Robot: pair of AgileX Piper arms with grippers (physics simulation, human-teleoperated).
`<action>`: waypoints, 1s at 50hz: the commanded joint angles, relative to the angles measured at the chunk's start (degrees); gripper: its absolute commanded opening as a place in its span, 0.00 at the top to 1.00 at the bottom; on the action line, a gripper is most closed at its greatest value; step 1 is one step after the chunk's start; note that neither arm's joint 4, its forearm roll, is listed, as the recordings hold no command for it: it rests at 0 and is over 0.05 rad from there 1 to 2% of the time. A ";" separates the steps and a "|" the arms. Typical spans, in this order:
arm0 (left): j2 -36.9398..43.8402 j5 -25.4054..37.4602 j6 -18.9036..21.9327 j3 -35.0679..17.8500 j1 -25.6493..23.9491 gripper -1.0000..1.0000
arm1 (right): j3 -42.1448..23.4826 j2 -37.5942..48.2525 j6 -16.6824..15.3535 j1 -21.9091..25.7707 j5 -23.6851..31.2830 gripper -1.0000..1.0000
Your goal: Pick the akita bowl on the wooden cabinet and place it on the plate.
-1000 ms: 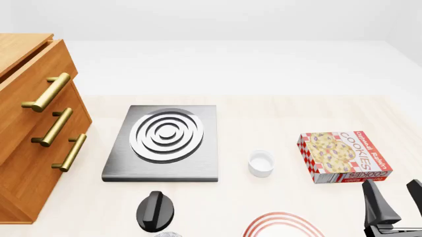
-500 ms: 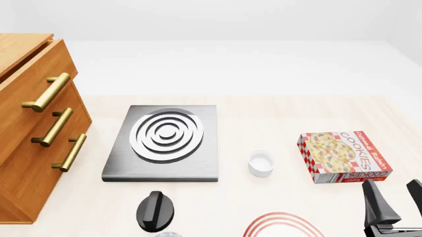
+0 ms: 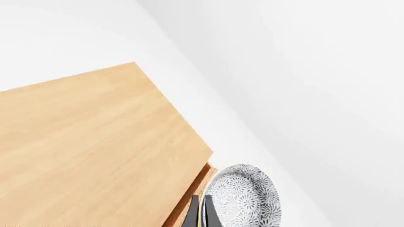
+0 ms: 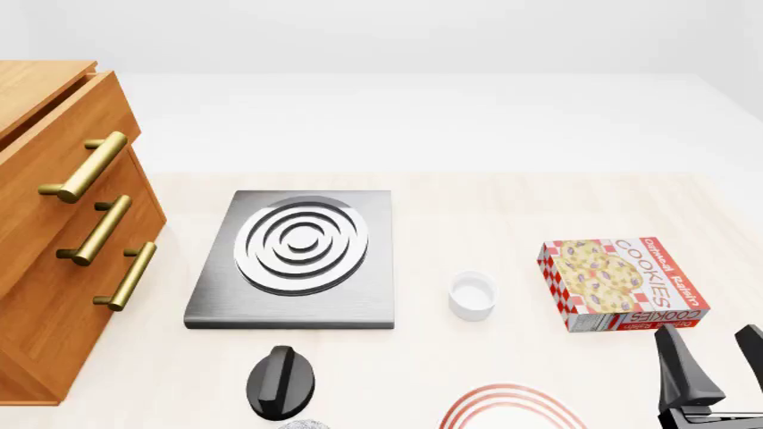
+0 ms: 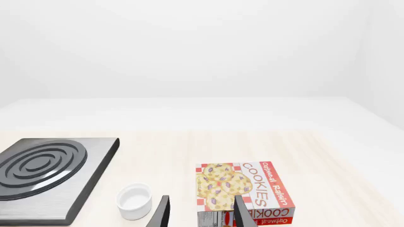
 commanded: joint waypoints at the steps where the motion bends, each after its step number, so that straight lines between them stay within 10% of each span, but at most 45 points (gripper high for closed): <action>1: -0.76 0.32 -0.50 -1.35 -3.35 1.00 | 0.00 0.00 0.00 0.00 0.00 0.00; 50: 1.07 0.64 0.72 -5.09 -16.27 1.00 | 0.00 0.00 -0.01 0.00 0.00 0.00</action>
